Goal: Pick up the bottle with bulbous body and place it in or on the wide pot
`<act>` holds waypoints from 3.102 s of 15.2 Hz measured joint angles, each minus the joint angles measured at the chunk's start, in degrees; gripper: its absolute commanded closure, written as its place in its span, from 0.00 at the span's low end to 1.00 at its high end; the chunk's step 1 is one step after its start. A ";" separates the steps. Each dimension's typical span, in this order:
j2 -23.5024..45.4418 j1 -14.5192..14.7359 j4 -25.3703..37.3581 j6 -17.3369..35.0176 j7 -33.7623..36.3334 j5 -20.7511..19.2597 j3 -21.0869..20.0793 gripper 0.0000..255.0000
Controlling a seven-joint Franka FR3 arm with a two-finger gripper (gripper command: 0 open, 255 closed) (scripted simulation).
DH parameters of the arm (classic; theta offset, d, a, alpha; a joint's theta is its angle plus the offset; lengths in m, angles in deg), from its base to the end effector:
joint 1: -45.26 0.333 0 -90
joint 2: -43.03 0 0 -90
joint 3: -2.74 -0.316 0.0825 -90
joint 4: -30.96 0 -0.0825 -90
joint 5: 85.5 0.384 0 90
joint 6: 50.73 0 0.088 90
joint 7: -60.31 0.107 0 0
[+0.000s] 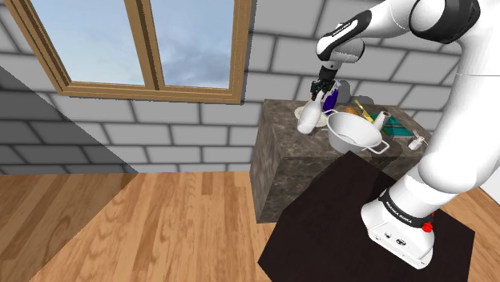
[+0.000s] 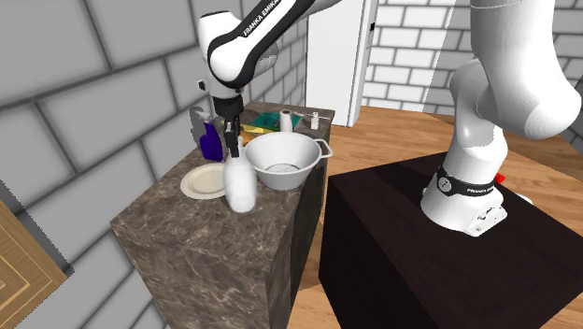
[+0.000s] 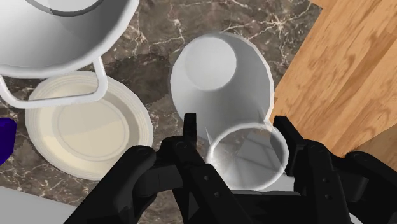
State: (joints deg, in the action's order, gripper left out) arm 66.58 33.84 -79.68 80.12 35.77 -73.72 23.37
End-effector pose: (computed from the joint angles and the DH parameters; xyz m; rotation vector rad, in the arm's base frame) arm 0.5316 -0.3151 0.2841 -3.0964 0.3772 0.0253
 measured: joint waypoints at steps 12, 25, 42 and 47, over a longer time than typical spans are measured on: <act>-5.41 1.04 2.23 -7.24 1.99 -2.82 1.27 1.00; -9.69 1.51 7.16 -16.09 3.47 -5.10 2.06 1.00; -14.73 -8.35 11.43 -25.59 -12.62 -6.90 9.60 1.00; -13.60 -12.55 15.52 -28.97 -19.24 -6.16 12.28 1.00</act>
State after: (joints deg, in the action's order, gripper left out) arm 52.98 21.30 -64.16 51.15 16.53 -79.89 35.66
